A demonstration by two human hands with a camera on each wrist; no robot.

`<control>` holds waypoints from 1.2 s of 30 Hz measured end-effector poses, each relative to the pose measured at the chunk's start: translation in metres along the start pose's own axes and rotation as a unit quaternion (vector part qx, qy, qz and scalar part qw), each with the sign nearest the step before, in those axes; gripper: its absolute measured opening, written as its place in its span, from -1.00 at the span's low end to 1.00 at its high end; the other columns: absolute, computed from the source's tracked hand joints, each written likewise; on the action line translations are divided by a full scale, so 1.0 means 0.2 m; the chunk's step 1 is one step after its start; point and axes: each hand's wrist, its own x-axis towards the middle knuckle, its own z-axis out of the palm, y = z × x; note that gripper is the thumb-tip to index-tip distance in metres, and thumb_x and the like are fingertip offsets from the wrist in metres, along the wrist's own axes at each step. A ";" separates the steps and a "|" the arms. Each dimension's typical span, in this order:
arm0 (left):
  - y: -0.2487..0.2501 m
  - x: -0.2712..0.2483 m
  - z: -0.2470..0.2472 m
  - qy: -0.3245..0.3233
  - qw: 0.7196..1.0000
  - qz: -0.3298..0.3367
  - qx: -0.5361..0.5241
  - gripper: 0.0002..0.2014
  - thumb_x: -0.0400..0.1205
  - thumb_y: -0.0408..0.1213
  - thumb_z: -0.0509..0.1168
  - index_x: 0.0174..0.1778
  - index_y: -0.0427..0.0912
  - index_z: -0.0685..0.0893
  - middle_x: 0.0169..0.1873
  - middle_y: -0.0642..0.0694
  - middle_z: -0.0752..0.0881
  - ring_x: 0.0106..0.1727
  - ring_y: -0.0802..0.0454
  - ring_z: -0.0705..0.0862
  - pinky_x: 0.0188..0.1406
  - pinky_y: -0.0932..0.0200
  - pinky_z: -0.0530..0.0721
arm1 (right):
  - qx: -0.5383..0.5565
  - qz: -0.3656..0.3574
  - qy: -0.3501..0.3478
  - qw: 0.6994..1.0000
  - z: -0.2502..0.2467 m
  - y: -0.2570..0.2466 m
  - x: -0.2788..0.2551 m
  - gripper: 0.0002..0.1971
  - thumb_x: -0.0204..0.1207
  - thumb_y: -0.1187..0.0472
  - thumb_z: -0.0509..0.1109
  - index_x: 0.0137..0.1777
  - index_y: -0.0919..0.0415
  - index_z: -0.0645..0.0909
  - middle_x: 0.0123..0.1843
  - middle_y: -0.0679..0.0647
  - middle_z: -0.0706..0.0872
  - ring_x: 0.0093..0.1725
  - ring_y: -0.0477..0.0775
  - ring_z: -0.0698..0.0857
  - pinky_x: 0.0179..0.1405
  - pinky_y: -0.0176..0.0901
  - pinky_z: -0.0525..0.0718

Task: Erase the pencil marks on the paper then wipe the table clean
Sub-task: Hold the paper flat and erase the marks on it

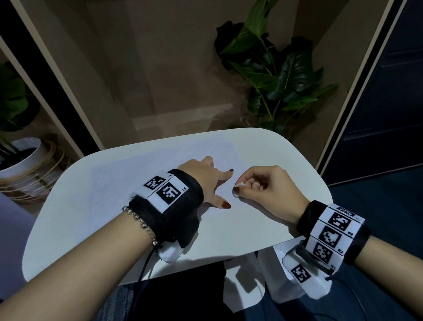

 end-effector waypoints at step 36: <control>0.08 -0.29 0.12 -0.008 0.997 0.037 -0.072 -0.41 0.77 0.12 0.04 0.72 0.07 0.11 0.74 -0.01 -0.04 0.67 -0.17 0.23 0.56 -0.10 0.33 | -0.108 -0.034 -0.019 0.993 -0.04 0.00 0.01 -0.95 0.48 0.27 0.54 -0.20 0.18 0.75 -0.34 0.08 0.71 -0.39 -0.14 0.54 -0.30 -0.33 0.59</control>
